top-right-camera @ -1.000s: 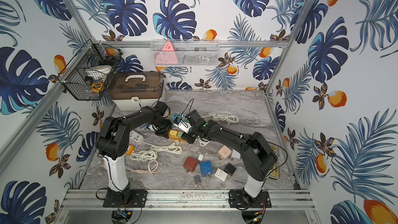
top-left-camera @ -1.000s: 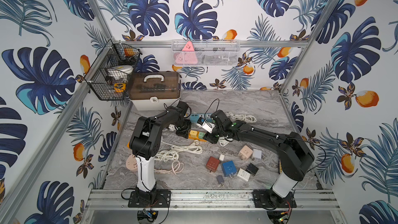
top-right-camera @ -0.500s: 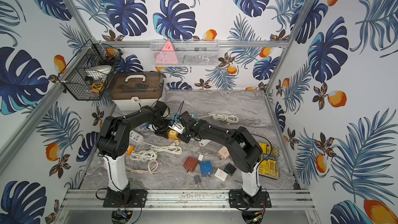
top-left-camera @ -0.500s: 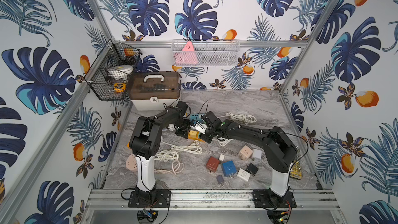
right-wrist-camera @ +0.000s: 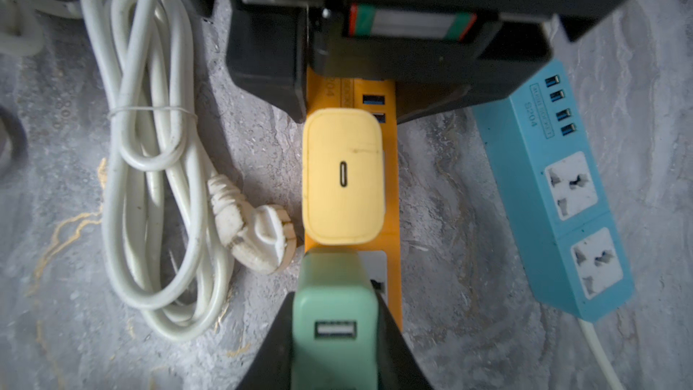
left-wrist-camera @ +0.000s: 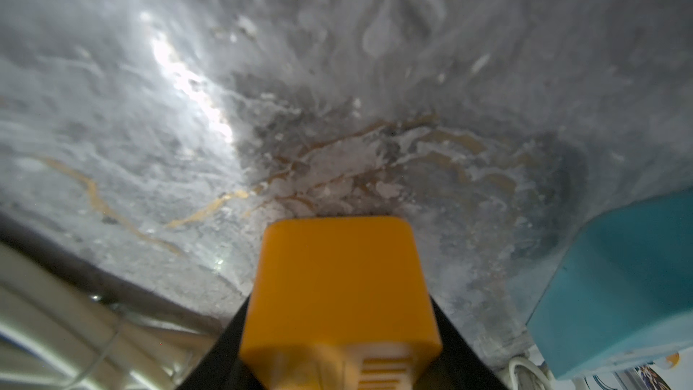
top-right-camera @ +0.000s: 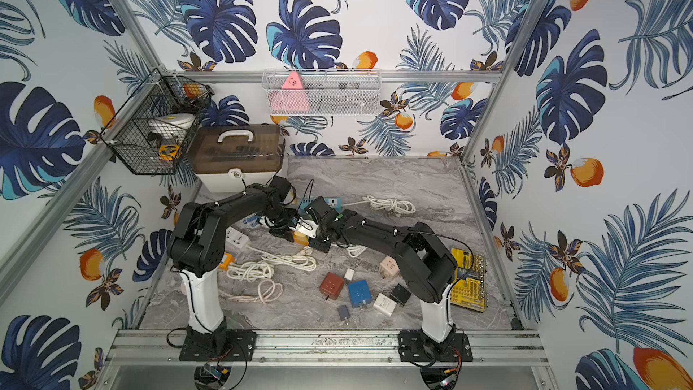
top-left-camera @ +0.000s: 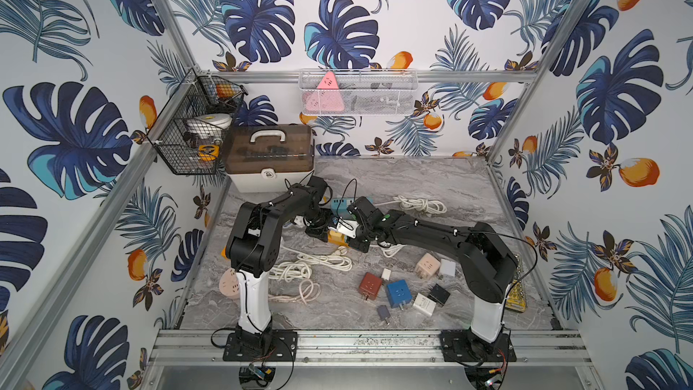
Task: Pull the plug off the socket
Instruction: Remove the plug from the socket, then place the plug at the center of the board.
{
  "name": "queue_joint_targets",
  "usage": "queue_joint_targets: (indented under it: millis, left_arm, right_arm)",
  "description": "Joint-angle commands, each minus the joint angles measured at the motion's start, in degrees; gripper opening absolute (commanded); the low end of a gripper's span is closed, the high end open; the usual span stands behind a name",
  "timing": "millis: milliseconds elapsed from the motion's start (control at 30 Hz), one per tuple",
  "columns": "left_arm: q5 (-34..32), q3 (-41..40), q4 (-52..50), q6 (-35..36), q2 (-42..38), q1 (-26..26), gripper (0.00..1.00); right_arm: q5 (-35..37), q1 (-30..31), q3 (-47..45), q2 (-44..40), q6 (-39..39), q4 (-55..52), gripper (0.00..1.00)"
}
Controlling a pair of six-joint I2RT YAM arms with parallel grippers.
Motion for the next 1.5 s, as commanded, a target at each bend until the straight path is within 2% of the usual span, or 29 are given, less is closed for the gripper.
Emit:
queue_joint_targets:
  millis: [0, 233, 467, 633, 767, 1033, 1200, 1333, 1467]
  left_arm:
    - [-6.31, -0.64, -1.22, -0.39, 1.17, 0.33, 0.0]
    - [-6.43, -0.84, -0.38, 0.1, 1.43, 0.38, 0.0]
    - [-6.0, -1.85, 0.83, -0.03, 0.92, 0.22, 0.0]
    - [-5.13, -2.2, 2.5, 0.01, 0.91, 0.24, 0.0]
    - [-4.6, -2.23, 3.24, 0.23, 0.91, 0.23, 0.0]
    - [-4.05, -2.92, 4.01, 0.4, 0.4, 0.24, 0.0]
    - [-3.63, -2.67, 4.29, 0.65, 0.63, 0.31, 0.0]
    - [-3.44, -2.4, 4.11, 0.93, 0.73, 0.27, 0.0]
    - [-3.01, -2.84, 4.62, 0.93, 0.66, 0.29, 0.0]
  right_arm:
    - [-2.73, 0.06, 0.96, -2.12, -1.4, -1.49, 0.05]
    - [-8.25, -1.0, 2.59, -2.1, 1.56, -5.17, 0.02]
    - [-9.22, -1.5, 2.8, -3.3, 3.29, -5.53, 0.01]
    - [-10.01, -1.95, 3.11, -5.97, 7.36, -7.38, 0.02]
    - [-13.24, -1.96, 1.45, -8.89, 13.37, -9.36, 0.04]
    - [-18.26, -2.28, -6.42, -13.69, 33.84, -10.22, 0.1]
    - [-21.38, -4.57, -13.51, -14.85, 44.2, -3.23, 0.1]
    - [-26.3, -7.68, -12.83, -11.28, 47.4, -3.32, 0.1]
    - [-27.47, -8.3, -12.26, -8.35, 48.46, -2.99, 0.1]
